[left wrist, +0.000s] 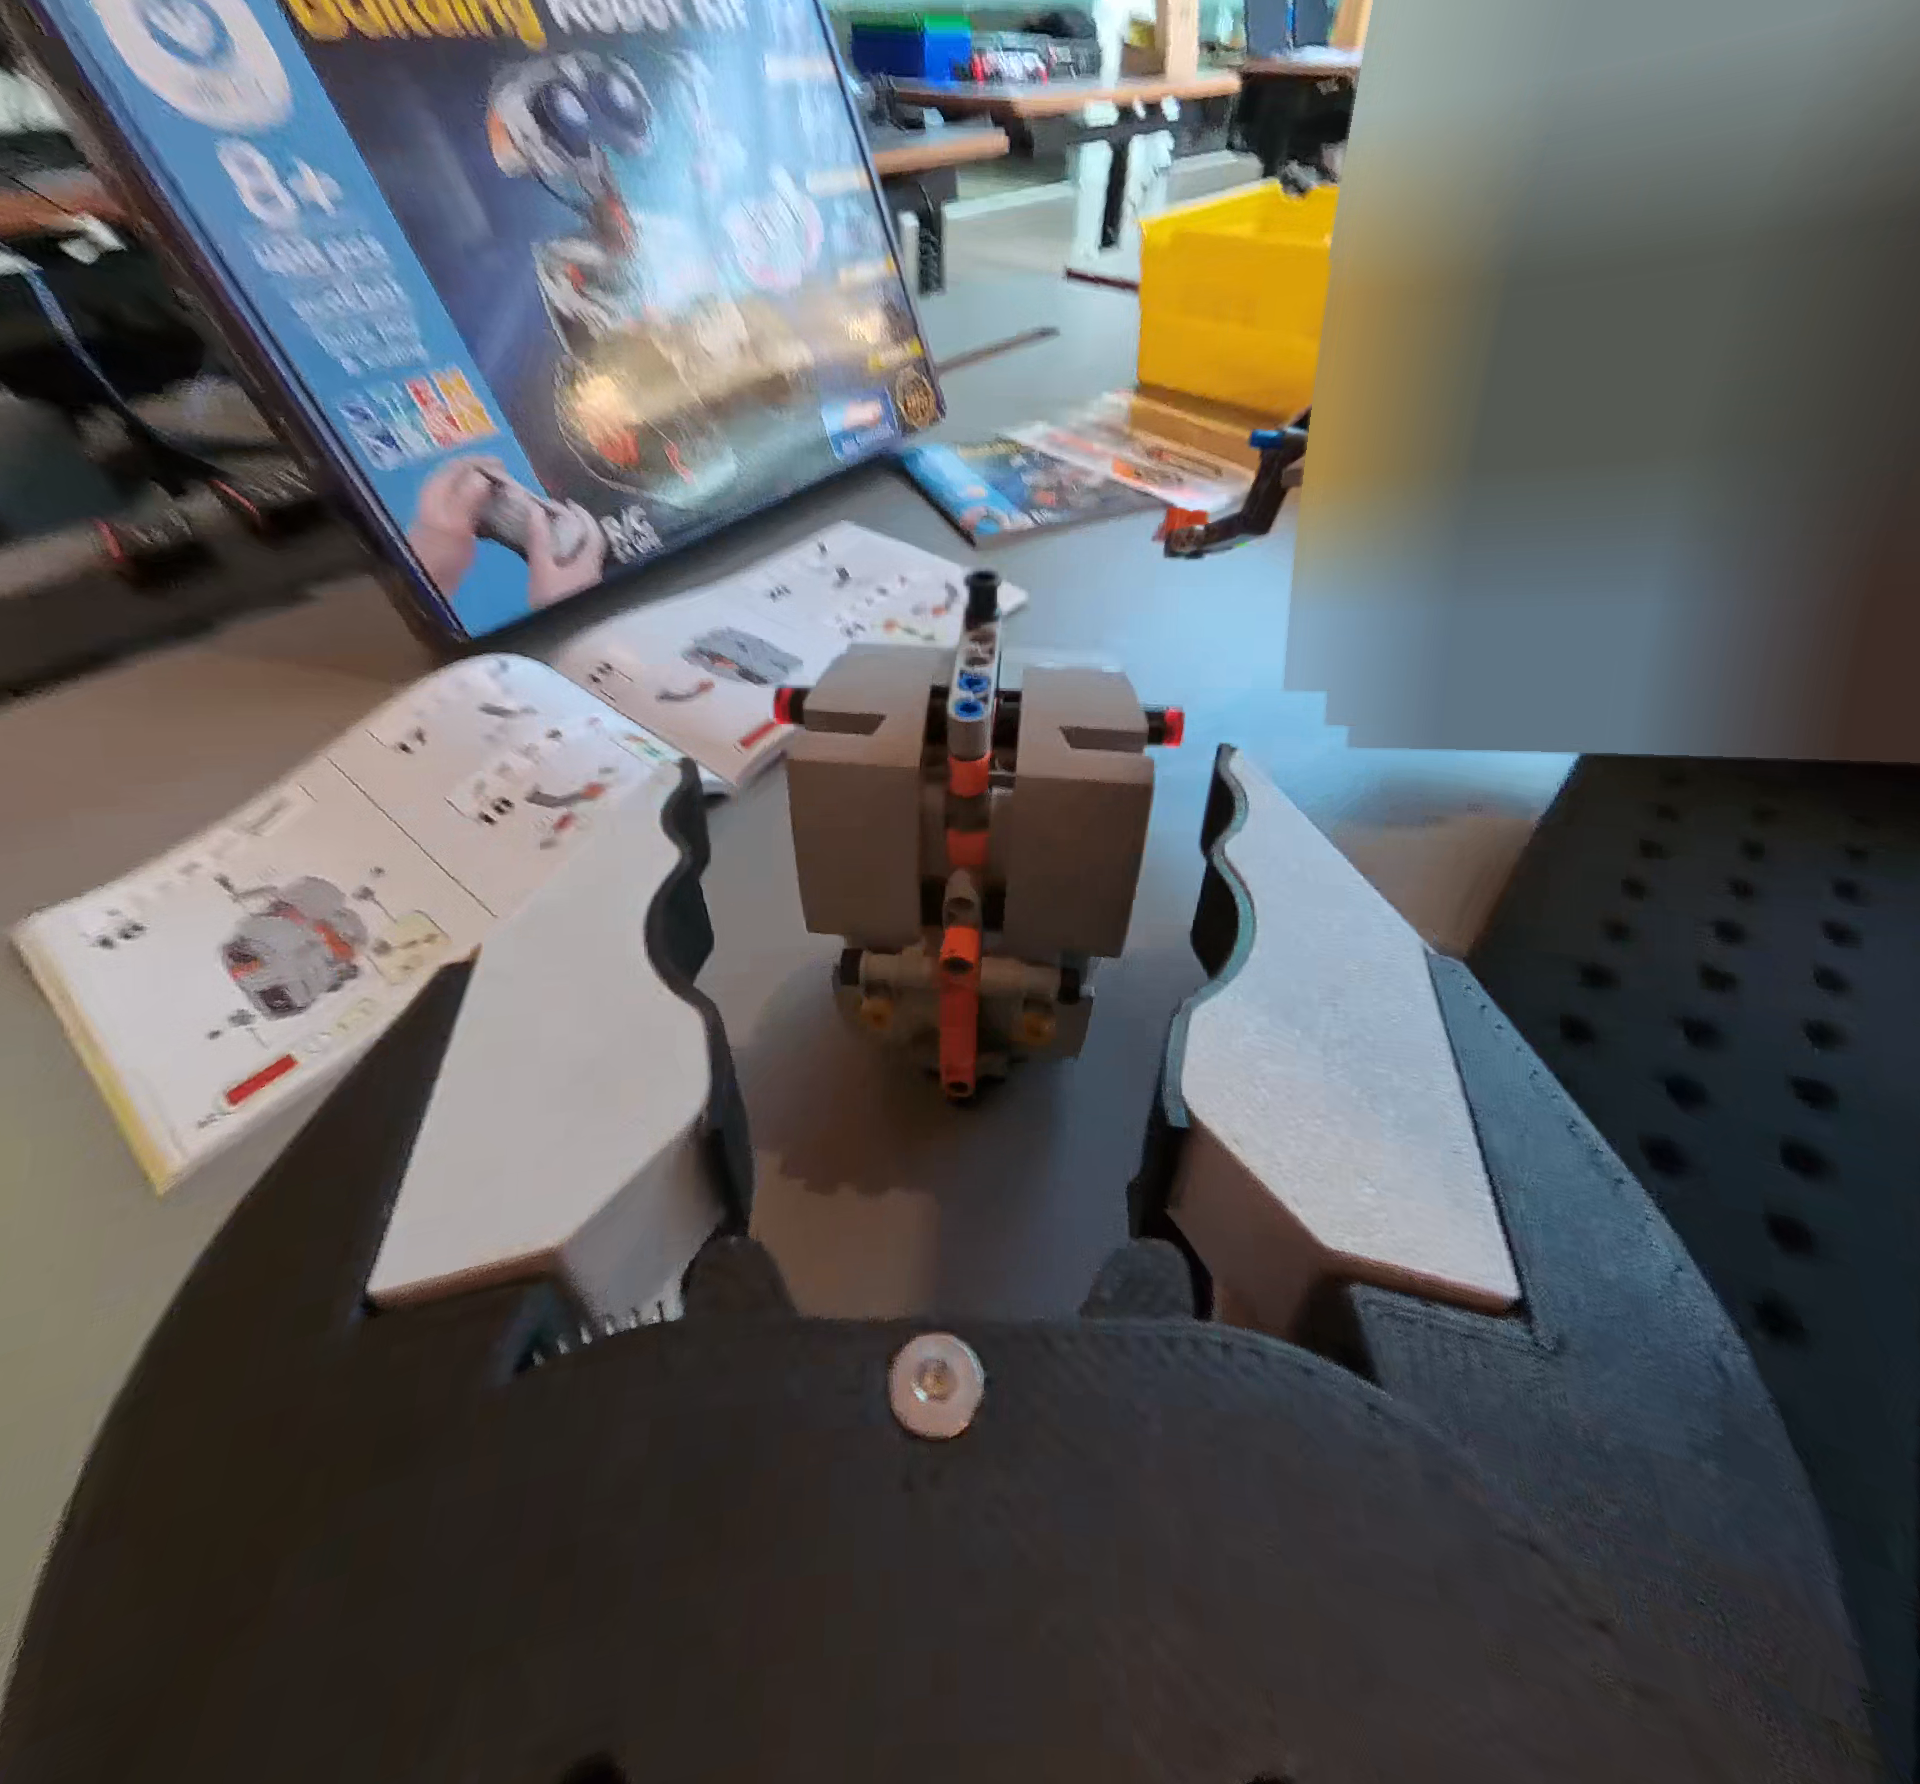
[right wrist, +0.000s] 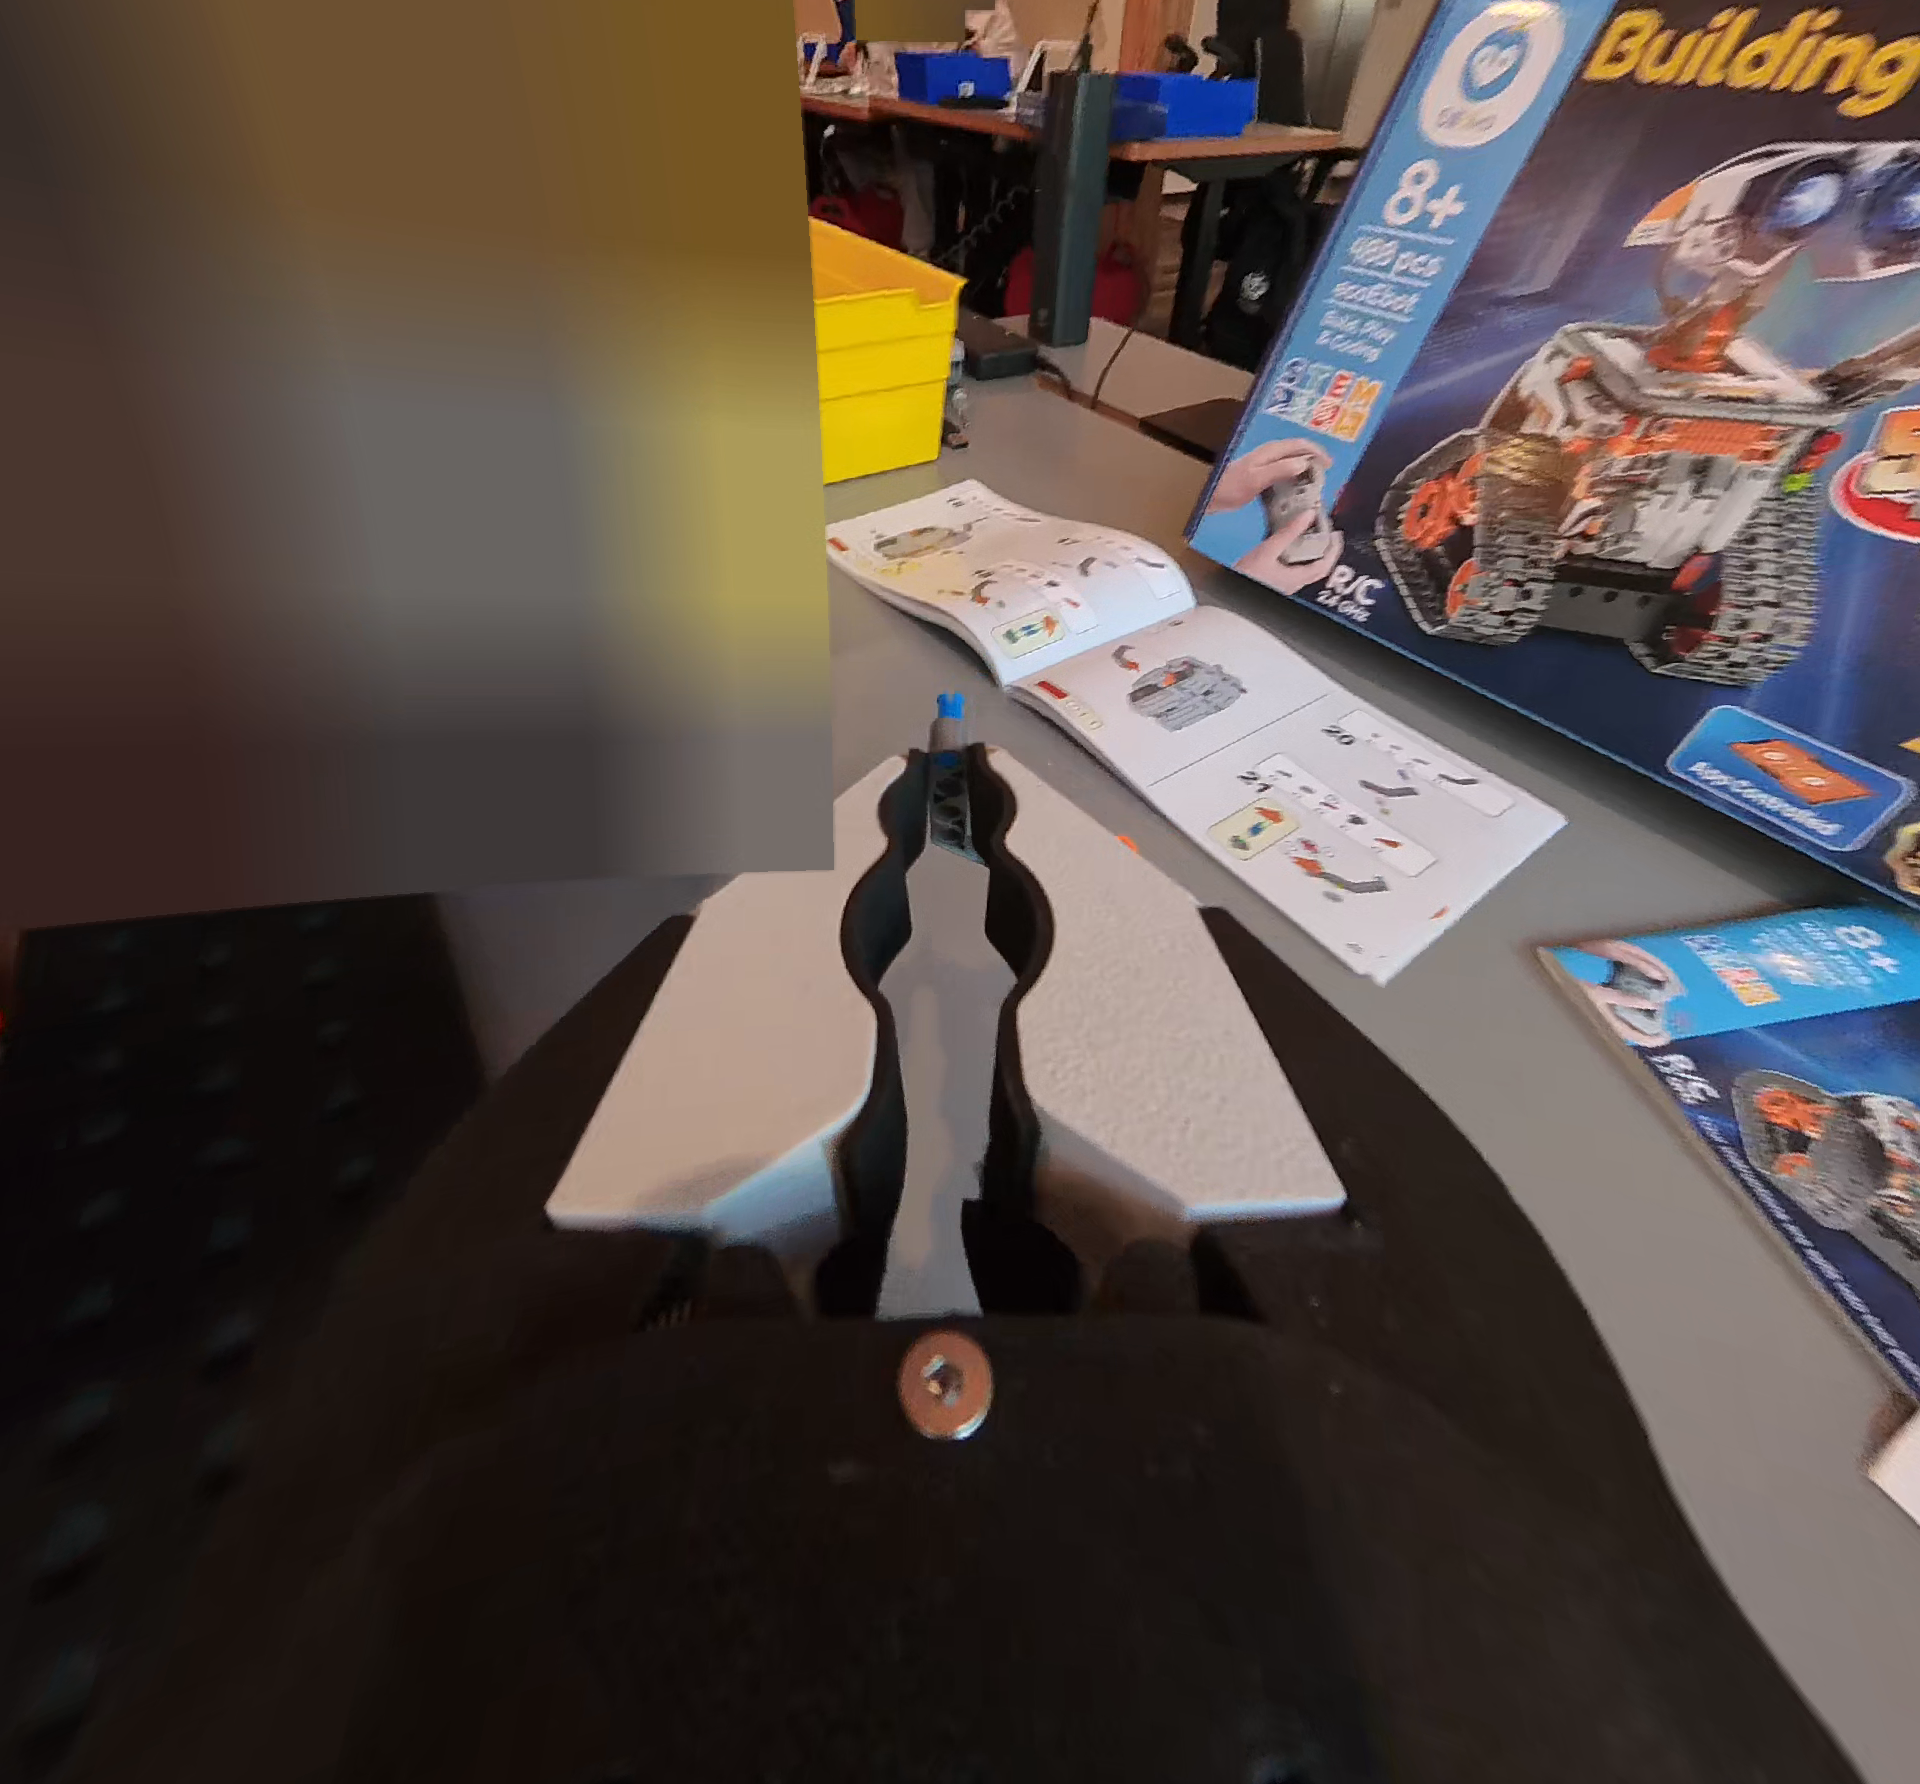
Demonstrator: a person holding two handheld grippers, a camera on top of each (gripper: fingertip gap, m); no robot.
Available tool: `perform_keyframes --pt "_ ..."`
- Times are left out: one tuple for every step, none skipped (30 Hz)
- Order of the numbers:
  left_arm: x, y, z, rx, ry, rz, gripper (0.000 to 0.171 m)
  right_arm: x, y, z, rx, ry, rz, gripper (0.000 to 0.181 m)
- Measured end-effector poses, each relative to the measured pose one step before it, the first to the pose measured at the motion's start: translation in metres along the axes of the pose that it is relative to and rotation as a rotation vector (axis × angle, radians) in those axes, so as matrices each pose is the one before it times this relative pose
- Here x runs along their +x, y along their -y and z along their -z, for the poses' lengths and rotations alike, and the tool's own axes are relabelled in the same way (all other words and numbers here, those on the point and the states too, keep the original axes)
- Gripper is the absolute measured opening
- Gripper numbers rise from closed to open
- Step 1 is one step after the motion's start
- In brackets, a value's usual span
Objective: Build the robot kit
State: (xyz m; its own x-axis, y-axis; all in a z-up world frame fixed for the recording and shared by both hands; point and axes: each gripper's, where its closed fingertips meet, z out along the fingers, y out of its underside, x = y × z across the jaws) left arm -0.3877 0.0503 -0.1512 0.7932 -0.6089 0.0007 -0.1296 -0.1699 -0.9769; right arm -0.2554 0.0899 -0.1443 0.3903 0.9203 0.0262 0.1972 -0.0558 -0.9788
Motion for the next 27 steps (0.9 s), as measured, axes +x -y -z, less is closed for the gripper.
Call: perform_keyframes --pt "0.00046 -0.00413 -0.00259 -0.02657 -0.0199 0.0037 0.091 -0.00585 -0.00084 -0.00177 -0.0006 0.0179 -0.0004 0.006" --pt "-0.00099 -0.00095 -0.00177 -0.00640 -0.0021 0.0007 0.088 -0.00678 -0.00066 -0.00193 -0.0004 0.0179 0.0051 0.006" --pt "0.00003 0.00156 -0.00129 0.01333 -0.0047 -0.0003 0.084 -0.00742 -0.00071 -0.00206 -0.0037 0.0162 0.0107 0.006" --pt "0.00285 0.00116 -0.00104 0.00974 -0.0228 0.0028 0.077 -0.00833 -0.00038 -0.00247 -0.0032 0.0193 0.0200 0.006" --pt "0.00204 -0.00053 -0.00163 -0.00109 -0.0216 0.0075 0.073 -0.00885 -0.00007 -0.00305 -0.0062 0.0215 0.0240 0.006" --pt "-0.00059 0.00029 -0.00127 0.00486 -0.0108 0.0131 0.073 -0.00821 0.00048 -0.00360 -0.0067 0.0178 0.0247 0.006" --pt "-0.00137 0.00062 -0.00087 0.00426 -0.0077 0.0184 0.073 -0.00739 0.00117 -0.00437 -0.0055 0.0146 0.0233 0.006" --pt "-0.00213 0.00081 -0.00064 0.00308 -0.0033 0.0192 0.073 -0.00727 0.00136 -0.00484 -0.0052 0.0158 0.0242 0.006" --pt "-0.00270 0.00105 -0.00037 0.00241 -0.0024 0.0276 0.073 -0.00663 0.00176 -0.00513 -0.0045 0.0133 0.0226 0.006" --pt "-0.00322 0.00121 -0.00036 0.00407 -0.0028 0.0330 0.073 -0.00582 0.00181 -0.00543 -0.0073 0.0112 0.0233 0.007" --pt "-0.00323 0.00124 -0.00011 0.00531 -0.0062 0.0370 0.073 -0.00337 0.00085 -0.00575 -0.0171 0.0003 0.0285 0.007" --pt "-0.00348 0.00141 -0.00008 0.00372 -0.0082 0.0440 0.073 -0.00077 -0.00021 -0.00577 -0.0300 -0.0118 0.0322 0.007" --pt "-0.00412 0.00147 -0.00022 0.00265 -0.0082 0.0577 0.073 0.00045 -0.00018 -0.00554 -0.0326 -0.0138 0.0351 0.007" --pt "-0.00433 0.00111 -0.00035 -0.00341 -0.0092 0.0738 0.073 0.00028 0.00085 -0.00507 -0.0243 -0.0092 0.0331 0.007" --pt "-0.00316 0.00020 -0.00018 -0.01425 -0.0177 0.0825 0.073 -0.00034 0.00144 -0.00464 -0.0192 0.0001 0.0232 0.007" --pt "-0.00122 -0.00122 -0.00050 -0.02250 -0.0320 0.0768 0.073 0.00055 0.00180 -0.00411 -0.0134 0.0006 0.0127 0.007" --pt "-0.00042 -0.00192 -0.00095 -0.02179 -0.0378 0.0706 0.073 0.00047 0.00163 -0.00350 -0.0128 0.0070 0.0038 0.007" --pt "0.00026 -0.00163 -0.00146 -0.01328 -0.0391 0.0528 0.073 0.00111 0.00203 -0.00264 -0.0104 0.0072 -0.0007 0.007" --pt "0.00048 -0.00107 -0.00185 0.00016 -0.0361 0.0365 0.073 0.00294 0.00218 -0.00194 -0.0062 -0.0009 0.0034 0.007" --pt "-0.00014 -0.00118 -0.00178 0.00634 -0.0290 0.0357 0.073 0.00324 0.00149 -0.00145 -0.0120 0.0021 0.0053 0.007" --pt "-0.00145 -0.00140 -0.00160 0.00392 -0.0187 0.0469 0.073 0.00302 0.00082 -0.00124 -0.0178 0.0063 0.0016 0.007" --pt "-0.00191 -0.00081 -0.00124 0.00744 -0.0117 0.0425 0.073 0.00288 0.00042 -0.00114 -0.0241 0.0094 -0.0045 0.007" --pt "-0.00141 -0.00030 -0.00081 0.01115 -0.0073 0.0257 0.073 0.00198 0.00129 -0.00086 -0.0208 0.0127 -0.0046 0.007" --pt "-0.00068 -0.00073 -0.00047 0.00965 -0.0038 0.0180 0.073 0.00129 0.00100 -0.00067 -0.0276 0.0131 -0.0016 0.007" --pt "-0.00018 -0.00114 -0.00037 0.00506 -0.0008 0.0150 0.073 0.00213 0.00210 -0.00022 -0.0243 0.0014 0.0026 0.007" --pt "0.00033 -0.00102 -0.00058 0.00465 0.0002 0.0079 0.073 0.00166 0.00453 0.00042 -0.0068 -0.0041 0.0170 0.007" --pt "0.00089 -0.00106 -0.00085 0.00531 0.0005 0.0004 0.073 0.00079 0.00374 0.00024 -0.0153 -0.0003 0.0264 0.007"
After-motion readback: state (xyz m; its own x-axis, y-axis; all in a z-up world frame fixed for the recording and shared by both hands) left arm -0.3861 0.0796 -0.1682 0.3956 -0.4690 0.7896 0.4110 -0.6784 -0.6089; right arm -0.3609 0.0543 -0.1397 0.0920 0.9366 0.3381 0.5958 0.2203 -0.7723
